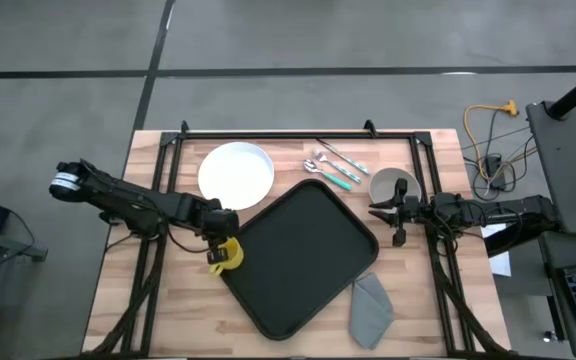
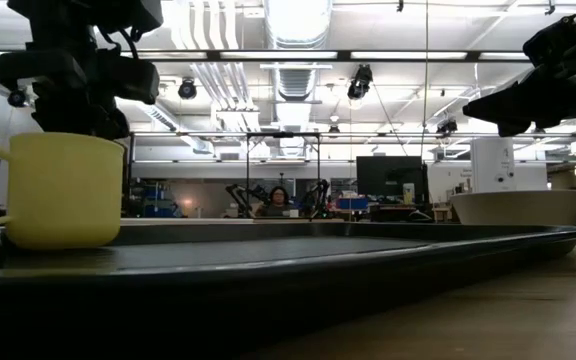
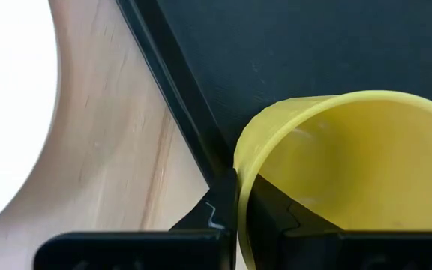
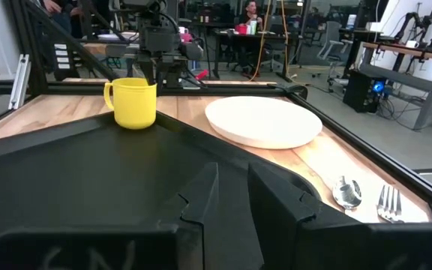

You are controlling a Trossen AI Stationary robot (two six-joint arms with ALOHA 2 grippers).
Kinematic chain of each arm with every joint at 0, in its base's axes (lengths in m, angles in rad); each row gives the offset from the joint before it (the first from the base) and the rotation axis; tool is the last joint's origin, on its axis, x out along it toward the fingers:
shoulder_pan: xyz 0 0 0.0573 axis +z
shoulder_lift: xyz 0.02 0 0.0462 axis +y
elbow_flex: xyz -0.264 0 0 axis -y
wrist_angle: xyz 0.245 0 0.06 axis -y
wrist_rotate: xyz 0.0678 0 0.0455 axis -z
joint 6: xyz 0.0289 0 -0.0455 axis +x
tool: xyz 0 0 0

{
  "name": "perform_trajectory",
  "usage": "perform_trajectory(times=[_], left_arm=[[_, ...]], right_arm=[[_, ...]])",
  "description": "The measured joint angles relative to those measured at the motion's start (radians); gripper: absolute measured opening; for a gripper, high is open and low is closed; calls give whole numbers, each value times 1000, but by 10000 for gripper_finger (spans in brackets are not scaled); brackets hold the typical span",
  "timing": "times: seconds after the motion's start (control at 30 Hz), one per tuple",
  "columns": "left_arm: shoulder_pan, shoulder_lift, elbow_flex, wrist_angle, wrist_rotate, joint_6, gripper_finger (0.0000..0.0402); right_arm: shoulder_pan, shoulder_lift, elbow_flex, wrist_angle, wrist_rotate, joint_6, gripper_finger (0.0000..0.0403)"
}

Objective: Set up tray
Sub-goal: Put the yellow cup on the black tray

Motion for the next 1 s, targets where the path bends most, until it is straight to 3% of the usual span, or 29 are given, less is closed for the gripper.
perform_trajectory(times=[0.4, 1.0], left_arm=[[0, 0, 0, 0, 0, -10, 23], [0, 0, 0, 0, 34, -11, 26]], right_arm=[[0, 0, 0, 0, 0, 0, 68], [0, 0, 0, 0, 0, 0, 68]])
